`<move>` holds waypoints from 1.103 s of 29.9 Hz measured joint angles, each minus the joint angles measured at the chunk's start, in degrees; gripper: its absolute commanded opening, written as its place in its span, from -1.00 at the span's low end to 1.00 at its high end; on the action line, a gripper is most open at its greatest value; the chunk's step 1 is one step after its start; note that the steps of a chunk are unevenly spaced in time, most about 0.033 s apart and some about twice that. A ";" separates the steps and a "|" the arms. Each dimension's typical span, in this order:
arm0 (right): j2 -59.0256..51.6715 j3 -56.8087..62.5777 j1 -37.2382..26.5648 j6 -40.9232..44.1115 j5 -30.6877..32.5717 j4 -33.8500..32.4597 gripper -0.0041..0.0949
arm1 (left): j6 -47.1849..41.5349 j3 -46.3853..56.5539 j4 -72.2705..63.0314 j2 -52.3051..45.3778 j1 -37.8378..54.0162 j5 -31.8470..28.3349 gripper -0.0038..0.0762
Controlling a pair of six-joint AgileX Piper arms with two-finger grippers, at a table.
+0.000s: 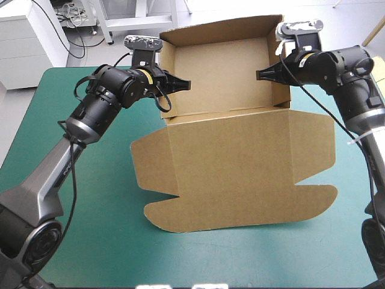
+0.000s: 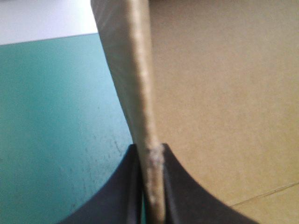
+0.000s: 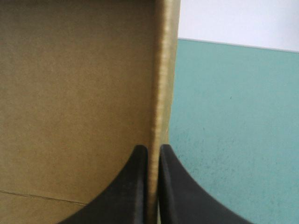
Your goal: Fold the box
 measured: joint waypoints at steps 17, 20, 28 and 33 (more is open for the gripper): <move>12.55 0.00 -0.05 1.04 12.14 2.83 -0.95 | 4.20 -8.94 0.09 15.31 0.00 19.04 -0.92; 14.44 0.00 -0.05 0.87 13.34 3.29 -0.95 | 4.22 -9.00 -0.06 17.45 0.00 20.29 -0.92; 18.65 0.17 -0.17 0.65 14.82 3.00 -0.95 | 4.39 -9.00 -2.89 22.10 0.00 21.60 -0.92; 20.15 0.29 -0.23 0.65 15.26 2.36 -0.95 | 5.83 -9.04 -4.18 23.80 0.00 21.47 -0.92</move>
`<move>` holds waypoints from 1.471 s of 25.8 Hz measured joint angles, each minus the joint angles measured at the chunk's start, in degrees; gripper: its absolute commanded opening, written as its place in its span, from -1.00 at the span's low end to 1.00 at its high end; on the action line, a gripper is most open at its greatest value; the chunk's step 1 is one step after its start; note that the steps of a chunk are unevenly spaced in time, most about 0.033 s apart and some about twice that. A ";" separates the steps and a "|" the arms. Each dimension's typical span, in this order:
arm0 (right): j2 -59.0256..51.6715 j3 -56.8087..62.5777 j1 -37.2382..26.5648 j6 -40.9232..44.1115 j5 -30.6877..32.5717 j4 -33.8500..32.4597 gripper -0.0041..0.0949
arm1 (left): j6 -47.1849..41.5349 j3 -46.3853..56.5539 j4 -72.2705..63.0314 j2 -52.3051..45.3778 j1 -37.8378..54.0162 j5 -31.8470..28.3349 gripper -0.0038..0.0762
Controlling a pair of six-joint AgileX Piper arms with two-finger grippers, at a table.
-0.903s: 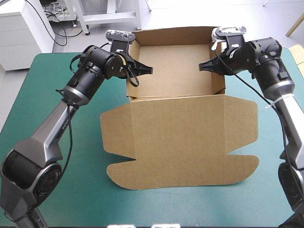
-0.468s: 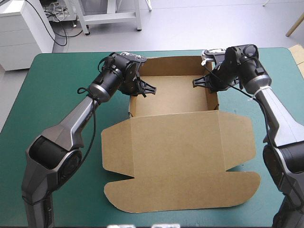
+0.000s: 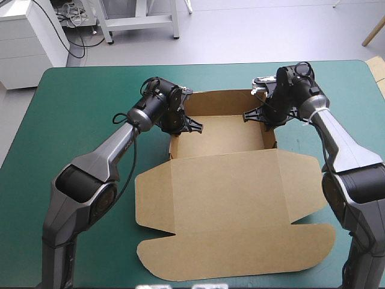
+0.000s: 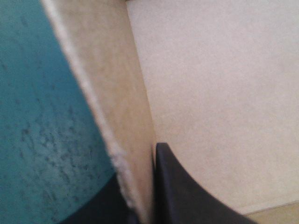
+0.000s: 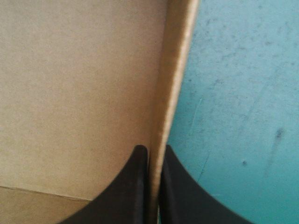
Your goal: Fold the box
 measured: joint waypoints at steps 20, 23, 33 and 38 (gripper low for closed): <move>0.49 0.06 1.05 -0.43 -2.73 4.94 0.91 | 6.33 -0.44 -12.26 0.45 4.05 -0.48 0.68; 0.49 0.06 1.05 -0.43 -2.91 4.96 0.91 | 6.46 -0.44 -12.48 0.45 4.11 -0.69 0.68; -0.24 0.06 1.05 -0.36 -3.01 4.55 0.91 | 6.57 -1.58 -5.60 -4.36 4.11 -0.70 0.68; -4.51 -0.42 1.05 -0.23 -2.96 4.29 0.91 | 8.21 -2.71 -1.02 -13.38 4.11 -0.33 0.53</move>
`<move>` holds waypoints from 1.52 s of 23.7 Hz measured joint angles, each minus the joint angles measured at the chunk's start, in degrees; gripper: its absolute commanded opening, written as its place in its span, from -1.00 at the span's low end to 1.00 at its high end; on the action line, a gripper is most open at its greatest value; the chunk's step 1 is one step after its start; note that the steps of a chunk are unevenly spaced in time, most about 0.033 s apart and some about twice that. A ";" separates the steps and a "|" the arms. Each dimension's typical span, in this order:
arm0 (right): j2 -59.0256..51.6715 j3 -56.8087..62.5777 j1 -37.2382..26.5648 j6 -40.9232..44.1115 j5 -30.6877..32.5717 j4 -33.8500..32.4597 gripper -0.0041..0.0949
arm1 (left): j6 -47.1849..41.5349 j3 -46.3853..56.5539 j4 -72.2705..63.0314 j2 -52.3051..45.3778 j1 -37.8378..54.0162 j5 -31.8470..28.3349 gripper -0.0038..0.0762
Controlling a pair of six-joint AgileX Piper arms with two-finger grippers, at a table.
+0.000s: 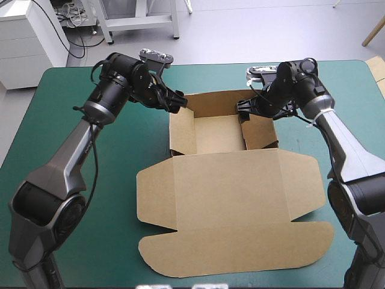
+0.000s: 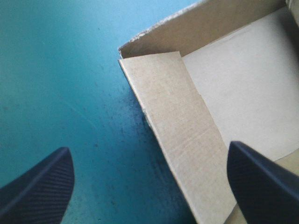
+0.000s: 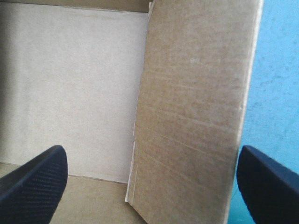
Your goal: Fold the box
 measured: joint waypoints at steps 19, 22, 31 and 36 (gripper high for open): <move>-14.85 -0.21 0.00 -1.27 0.92 -8.98 0.91 | 8.95 15.20 0.01 -29.35 0.00 0.28 -0.92; -14.85 -0.21 0.00 -1.27 0.92 -9.03 0.91 | 9.56 28.14 0.05 -36.49 0.00 0.28 -0.92; -11.30 -0.21 0.00 -2.85 0.86 -9.19 0.90 | 7.05 65.58 -1.45 -52.76 0.00 -0.24 -0.92; -3.54 -0.04 0.00 -2.85 0.35 -9.19 0.90 | 6.85 70.87 -5.19 -55.66 0.00 -5.21 -0.92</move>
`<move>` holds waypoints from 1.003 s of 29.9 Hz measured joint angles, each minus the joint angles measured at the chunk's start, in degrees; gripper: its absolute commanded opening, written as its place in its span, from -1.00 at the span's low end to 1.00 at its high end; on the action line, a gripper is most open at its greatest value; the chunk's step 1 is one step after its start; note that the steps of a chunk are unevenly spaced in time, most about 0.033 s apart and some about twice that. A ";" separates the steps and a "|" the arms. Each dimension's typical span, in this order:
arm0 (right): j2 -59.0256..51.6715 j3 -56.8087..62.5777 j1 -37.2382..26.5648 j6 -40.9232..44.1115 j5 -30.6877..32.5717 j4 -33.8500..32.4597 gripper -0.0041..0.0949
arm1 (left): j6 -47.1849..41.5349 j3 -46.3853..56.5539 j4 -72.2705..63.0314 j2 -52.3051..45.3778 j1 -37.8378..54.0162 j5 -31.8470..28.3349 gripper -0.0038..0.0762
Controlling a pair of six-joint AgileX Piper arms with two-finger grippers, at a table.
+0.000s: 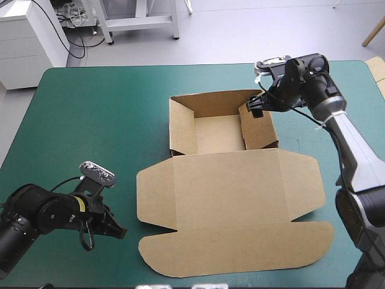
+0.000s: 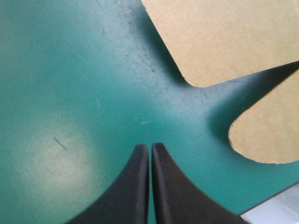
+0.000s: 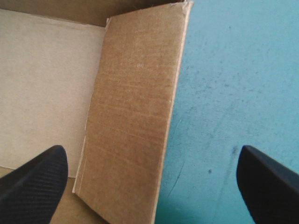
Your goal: Fold the box
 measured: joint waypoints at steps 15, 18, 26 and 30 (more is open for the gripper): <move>10.30 0.06 0.00 -0.12 -1.24 0.00 0.29 | -0.02 0.28 -1.64 -0.16 0.00 -0.27 -0.92; 10.36 0.06 0.00 -0.14 -1.24 0.06 -0.41 | -0.02 0.28 -1.64 -0.16 0.00 -0.27 -0.92; 10.36 0.06 -0.07 0.25 -1.56 0.02 -0.96 | -0.02 0.28 -1.64 -0.16 0.00 -0.08 -0.92; 10.36 0.06 -0.07 0.41 -2.34 0.46 -0.96 | -0.02 0.28 -1.64 -0.16 0.00 -0.08 -0.92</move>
